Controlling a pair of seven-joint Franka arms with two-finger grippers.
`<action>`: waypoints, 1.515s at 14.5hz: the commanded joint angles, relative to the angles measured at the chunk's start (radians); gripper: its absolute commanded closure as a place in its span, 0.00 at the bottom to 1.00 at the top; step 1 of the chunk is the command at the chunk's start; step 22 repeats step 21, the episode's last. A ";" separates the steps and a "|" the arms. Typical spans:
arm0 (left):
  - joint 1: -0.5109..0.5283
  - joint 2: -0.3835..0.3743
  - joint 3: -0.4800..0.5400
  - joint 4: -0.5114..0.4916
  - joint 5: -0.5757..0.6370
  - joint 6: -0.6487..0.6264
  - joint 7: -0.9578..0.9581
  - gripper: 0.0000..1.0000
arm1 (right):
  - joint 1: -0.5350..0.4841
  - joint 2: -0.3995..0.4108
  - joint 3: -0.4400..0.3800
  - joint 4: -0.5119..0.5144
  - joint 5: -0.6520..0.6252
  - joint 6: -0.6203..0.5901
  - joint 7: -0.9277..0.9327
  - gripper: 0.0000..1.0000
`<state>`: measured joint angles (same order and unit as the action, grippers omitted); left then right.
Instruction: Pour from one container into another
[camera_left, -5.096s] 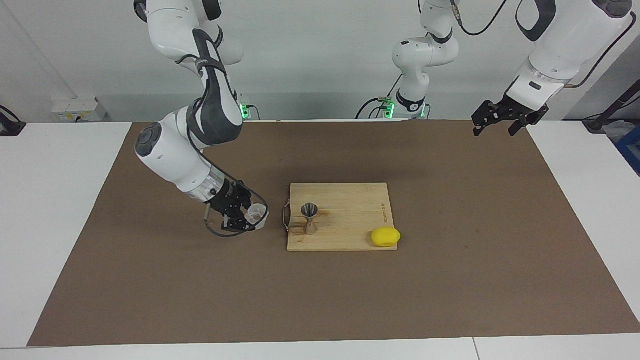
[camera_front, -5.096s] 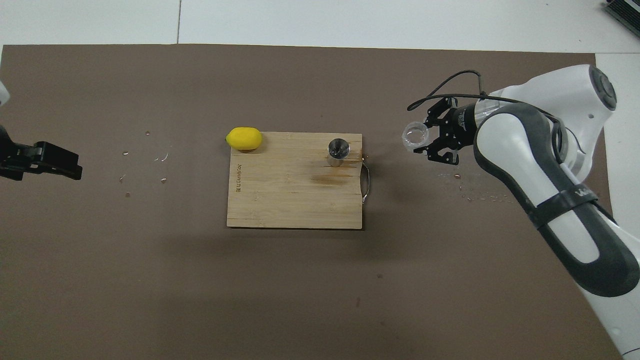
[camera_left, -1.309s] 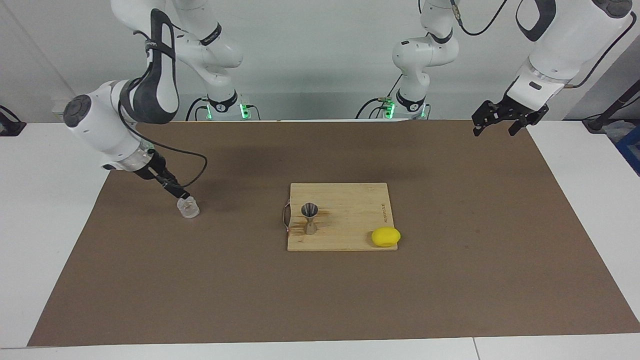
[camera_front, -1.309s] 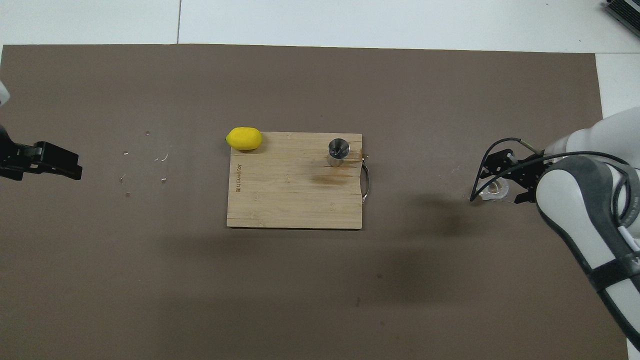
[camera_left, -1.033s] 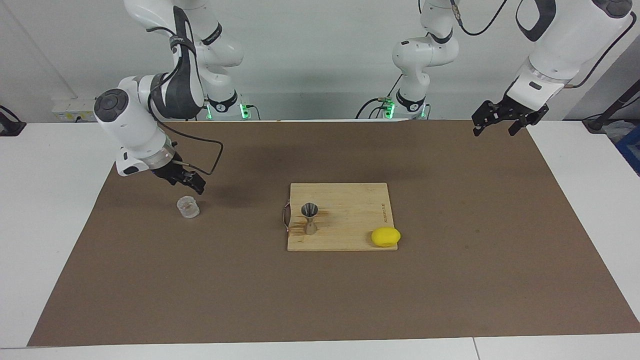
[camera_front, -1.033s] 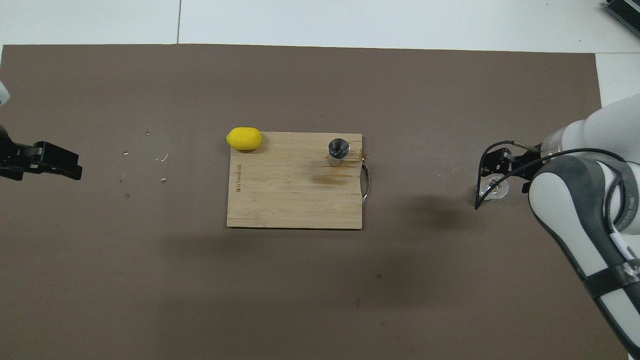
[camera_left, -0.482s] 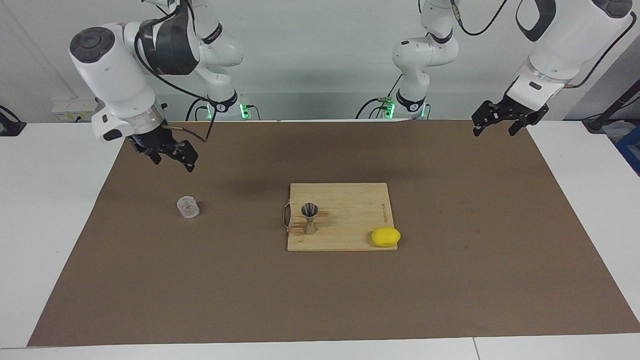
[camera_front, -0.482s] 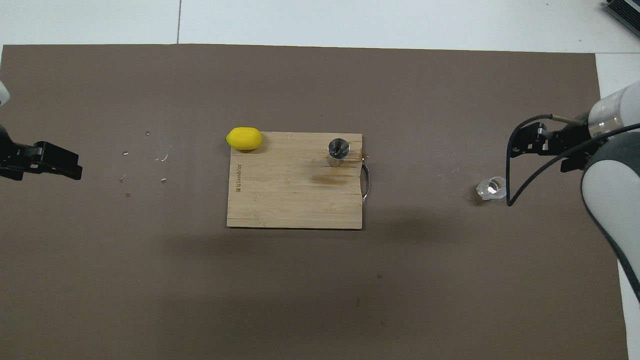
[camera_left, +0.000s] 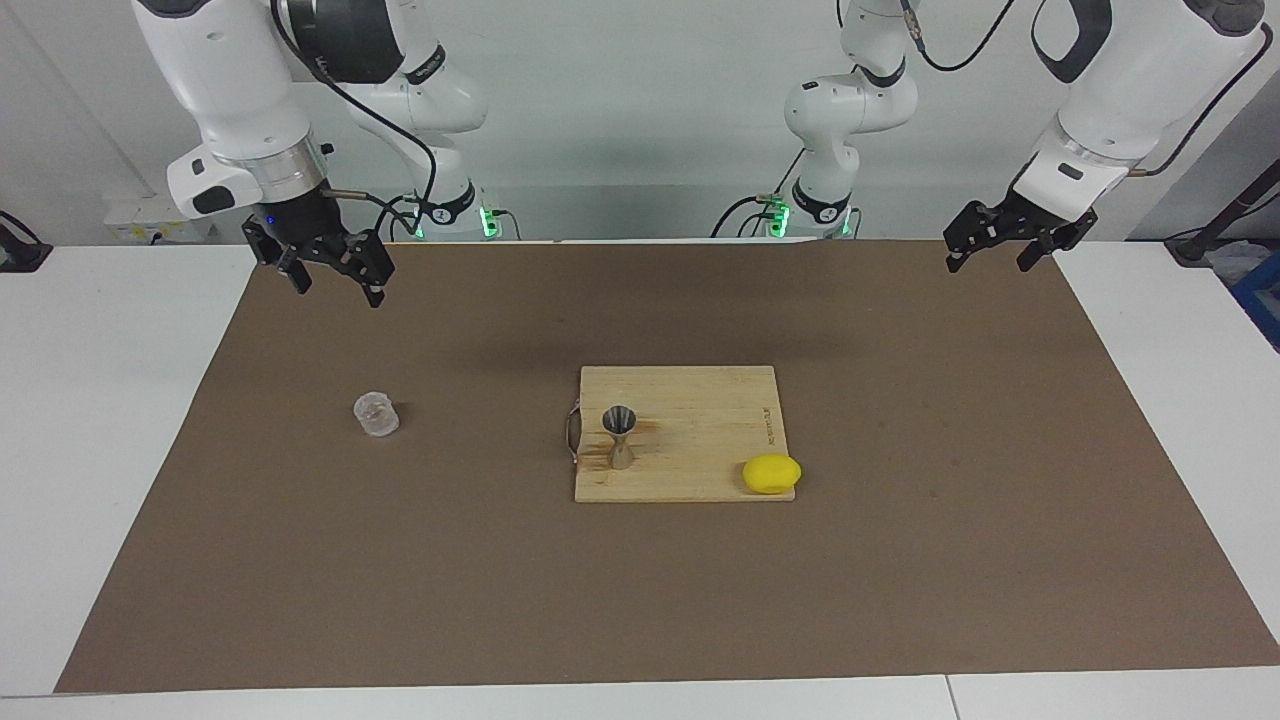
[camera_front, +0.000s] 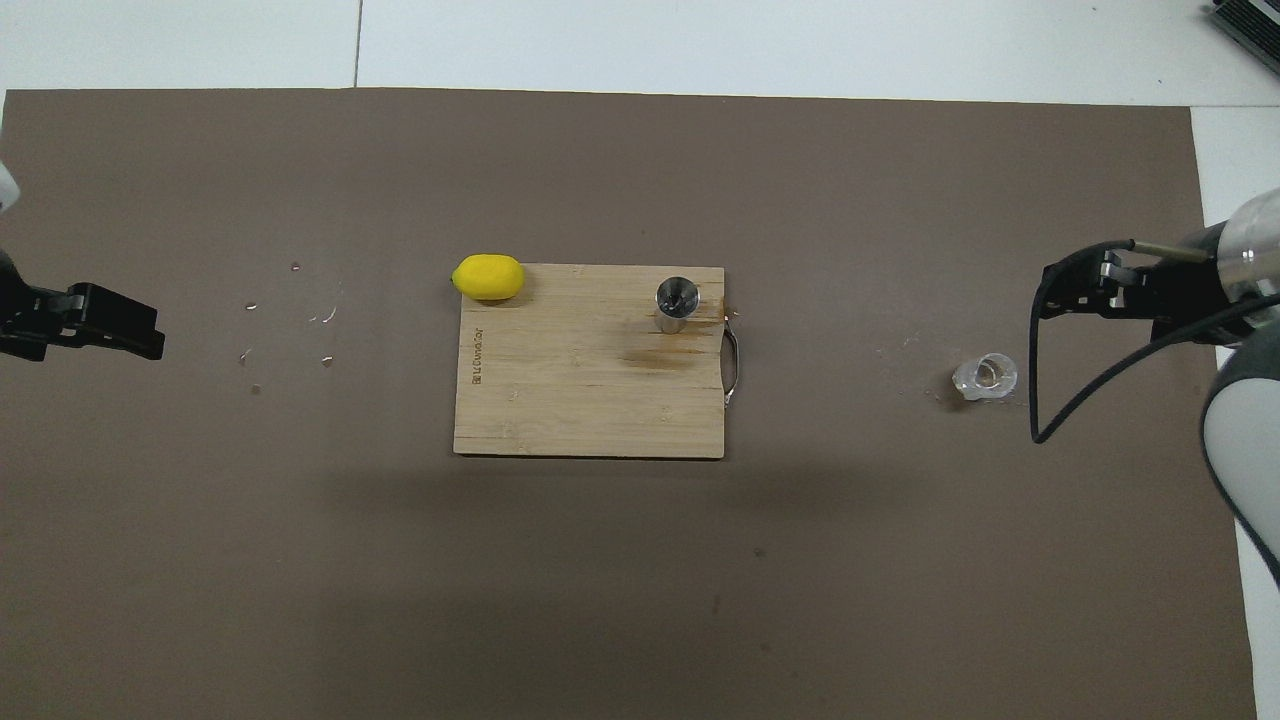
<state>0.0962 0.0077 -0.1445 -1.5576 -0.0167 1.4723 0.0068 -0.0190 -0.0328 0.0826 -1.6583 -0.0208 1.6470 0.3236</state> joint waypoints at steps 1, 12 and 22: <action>0.002 -0.022 0.000 -0.022 0.009 -0.001 -0.004 0.00 | -0.007 -0.053 0.006 -0.075 -0.016 0.005 -0.037 0.00; 0.002 -0.022 0.000 -0.024 0.009 0.000 -0.004 0.00 | -0.009 -0.024 0.006 -0.005 0.036 -0.111 -0.095 0.00; 0.002 -0.022 0.000 -0.024 0.009 0.000 -0.004 0.00 | -0.012 -0.029 0.006 -0.015 0.041 -0.099 -0.092 0.00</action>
